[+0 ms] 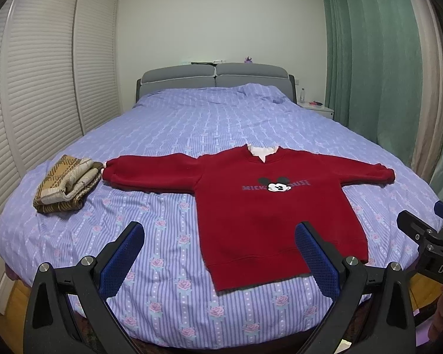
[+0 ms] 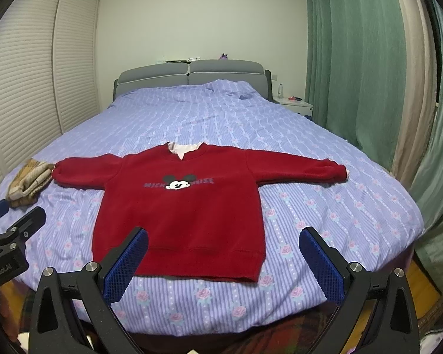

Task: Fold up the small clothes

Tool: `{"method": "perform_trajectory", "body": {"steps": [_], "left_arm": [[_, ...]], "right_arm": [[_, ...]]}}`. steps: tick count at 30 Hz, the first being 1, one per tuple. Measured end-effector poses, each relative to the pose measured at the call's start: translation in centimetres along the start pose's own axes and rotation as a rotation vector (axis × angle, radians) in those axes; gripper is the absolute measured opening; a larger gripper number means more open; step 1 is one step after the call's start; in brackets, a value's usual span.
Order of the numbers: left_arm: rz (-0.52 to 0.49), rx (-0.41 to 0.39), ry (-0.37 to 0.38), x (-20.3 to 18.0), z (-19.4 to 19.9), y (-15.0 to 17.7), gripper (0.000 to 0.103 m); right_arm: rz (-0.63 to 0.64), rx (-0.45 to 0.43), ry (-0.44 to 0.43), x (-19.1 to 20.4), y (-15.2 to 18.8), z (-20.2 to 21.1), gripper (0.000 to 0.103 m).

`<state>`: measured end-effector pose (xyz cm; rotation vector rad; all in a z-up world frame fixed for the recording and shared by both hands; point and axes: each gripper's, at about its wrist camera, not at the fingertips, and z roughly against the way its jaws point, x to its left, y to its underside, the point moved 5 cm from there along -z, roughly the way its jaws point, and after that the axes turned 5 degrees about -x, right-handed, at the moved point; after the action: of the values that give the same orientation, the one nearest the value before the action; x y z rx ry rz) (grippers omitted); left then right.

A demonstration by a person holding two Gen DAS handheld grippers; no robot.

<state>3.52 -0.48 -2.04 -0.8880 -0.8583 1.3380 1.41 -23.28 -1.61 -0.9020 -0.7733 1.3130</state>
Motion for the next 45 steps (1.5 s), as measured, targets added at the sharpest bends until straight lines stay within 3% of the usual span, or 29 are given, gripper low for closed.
{"method": "perform_trajectory", "body": {"steps": [45], "left_arm": [[0.020,0.016,0.010,0.29,-0.21,0.04,0.103]], "right_arm": [[-0.005,0.009,-0.005,0.04,0.28,-0.30,0.102]]}}
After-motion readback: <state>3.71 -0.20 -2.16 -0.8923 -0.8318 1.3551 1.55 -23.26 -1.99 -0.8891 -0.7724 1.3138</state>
